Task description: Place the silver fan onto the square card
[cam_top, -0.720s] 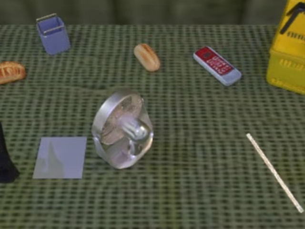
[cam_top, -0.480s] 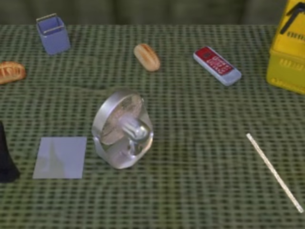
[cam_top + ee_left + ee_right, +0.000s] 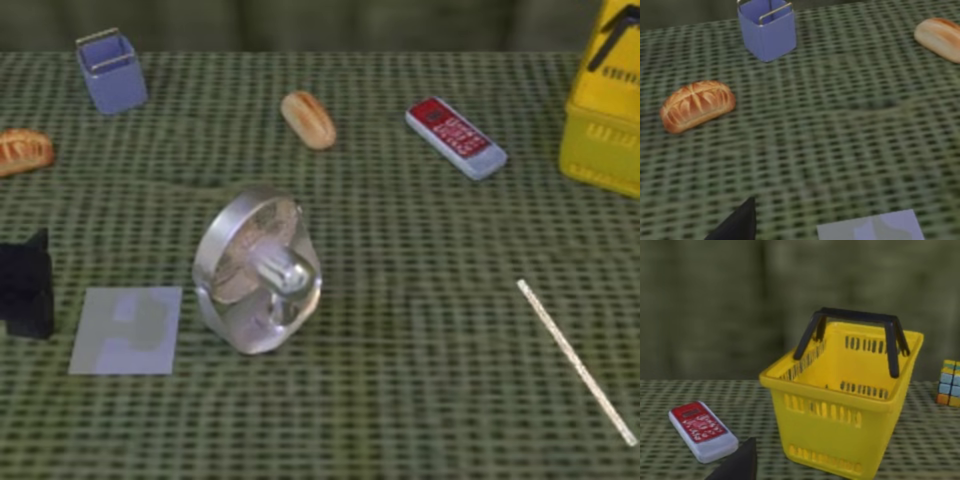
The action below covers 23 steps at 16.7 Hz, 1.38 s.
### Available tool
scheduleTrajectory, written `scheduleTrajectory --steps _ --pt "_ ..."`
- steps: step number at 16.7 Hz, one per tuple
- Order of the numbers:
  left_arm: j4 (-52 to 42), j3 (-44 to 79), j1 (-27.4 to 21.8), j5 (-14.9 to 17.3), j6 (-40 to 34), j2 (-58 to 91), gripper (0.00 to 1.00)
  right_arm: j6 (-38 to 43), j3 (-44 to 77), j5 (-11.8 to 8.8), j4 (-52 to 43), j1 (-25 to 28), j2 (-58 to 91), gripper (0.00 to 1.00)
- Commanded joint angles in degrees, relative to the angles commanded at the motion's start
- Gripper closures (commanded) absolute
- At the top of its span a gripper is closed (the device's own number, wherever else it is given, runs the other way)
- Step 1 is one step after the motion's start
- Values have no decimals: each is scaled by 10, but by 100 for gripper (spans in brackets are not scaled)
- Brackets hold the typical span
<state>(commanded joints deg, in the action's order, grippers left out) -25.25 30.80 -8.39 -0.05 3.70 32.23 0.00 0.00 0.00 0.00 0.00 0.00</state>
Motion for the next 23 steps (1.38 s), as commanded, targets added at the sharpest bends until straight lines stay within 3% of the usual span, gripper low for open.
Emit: scheduleTrajectory --steps 8,13,18,23 --pt "-304 488 -109 2 42 500 0 0 0 0 0 0 0 0" --pt "-469 725 -167 2 66 754 0 0 0 0 0 0 0 0" --pt "-576 850 -202 2 80 893 0 0 0 0 0 0 0 0" --pt "-590 866 -206 2 82 910 0 0 0 0 0 0 0 0"
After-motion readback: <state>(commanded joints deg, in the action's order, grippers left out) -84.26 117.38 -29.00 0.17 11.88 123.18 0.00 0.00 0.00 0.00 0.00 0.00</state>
